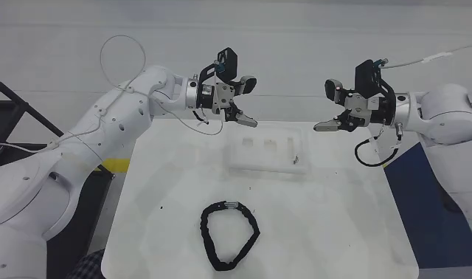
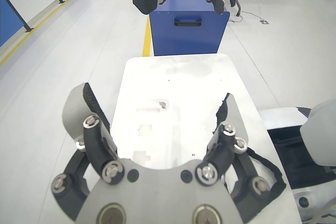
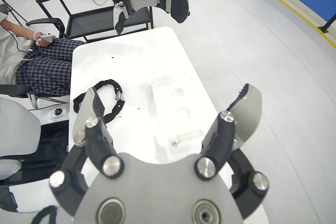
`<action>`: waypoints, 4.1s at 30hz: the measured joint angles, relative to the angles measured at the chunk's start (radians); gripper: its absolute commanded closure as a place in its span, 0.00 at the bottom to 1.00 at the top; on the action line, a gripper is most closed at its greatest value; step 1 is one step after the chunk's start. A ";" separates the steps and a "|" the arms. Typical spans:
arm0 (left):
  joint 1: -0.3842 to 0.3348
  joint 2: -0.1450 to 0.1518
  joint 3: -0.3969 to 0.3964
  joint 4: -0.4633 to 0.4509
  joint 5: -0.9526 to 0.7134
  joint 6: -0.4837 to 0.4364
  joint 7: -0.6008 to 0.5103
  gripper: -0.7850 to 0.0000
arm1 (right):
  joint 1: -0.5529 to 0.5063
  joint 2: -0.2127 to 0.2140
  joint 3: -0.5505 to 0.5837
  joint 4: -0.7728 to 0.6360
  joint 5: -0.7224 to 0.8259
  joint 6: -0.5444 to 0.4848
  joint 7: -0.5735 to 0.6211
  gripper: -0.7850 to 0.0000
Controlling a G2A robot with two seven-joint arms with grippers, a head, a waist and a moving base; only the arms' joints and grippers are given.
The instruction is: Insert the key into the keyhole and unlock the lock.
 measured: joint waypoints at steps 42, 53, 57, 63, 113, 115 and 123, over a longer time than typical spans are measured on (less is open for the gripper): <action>0.000 0.000 0.000 0.000 0.000 0.000 0.000 0.00 | -0.057 -0.078 -0.279 0.070 -0.377 0.630 0.008 0.00; 0.000 0.000 0.000 0.000 0.000 0.000 0.000 0.00 | -0.051 -0.150 -0.377 0.144 -0.325 1.045 0.066 0.00; 0.000 0.000 0.000 0.000 0.000 0.000 0.000 0.00 | -0.042 -0.176 -0.394 0.187 -0.282 1.093 0.037 0.00; 0.000 0.000 0.000 0.000 0.000 0.000 0.000 0.00 | -0.036 -0.202 -0.406 0.228 -0.210 1.106 0.022 0.00; 0.000 0.000 0.000 0.000 0.000 0.000 0.000 0.00 | 0.066 -0.338 -0.534 0.387 -0.293 1.318 0.115 0.52; 0.000 0.000 0.000 0.000 0.000 0.000 0.000 0.00 | 0.066 -0.342 -0.534 0.393 -0.299 1.324 0.114 0.56; 0.000 0.000 0.000 0.000 0.000 0.000 0.000 0.00 | 0.063 -0.358 -0.531 0.421 -0.314 1.330 0.114 0.67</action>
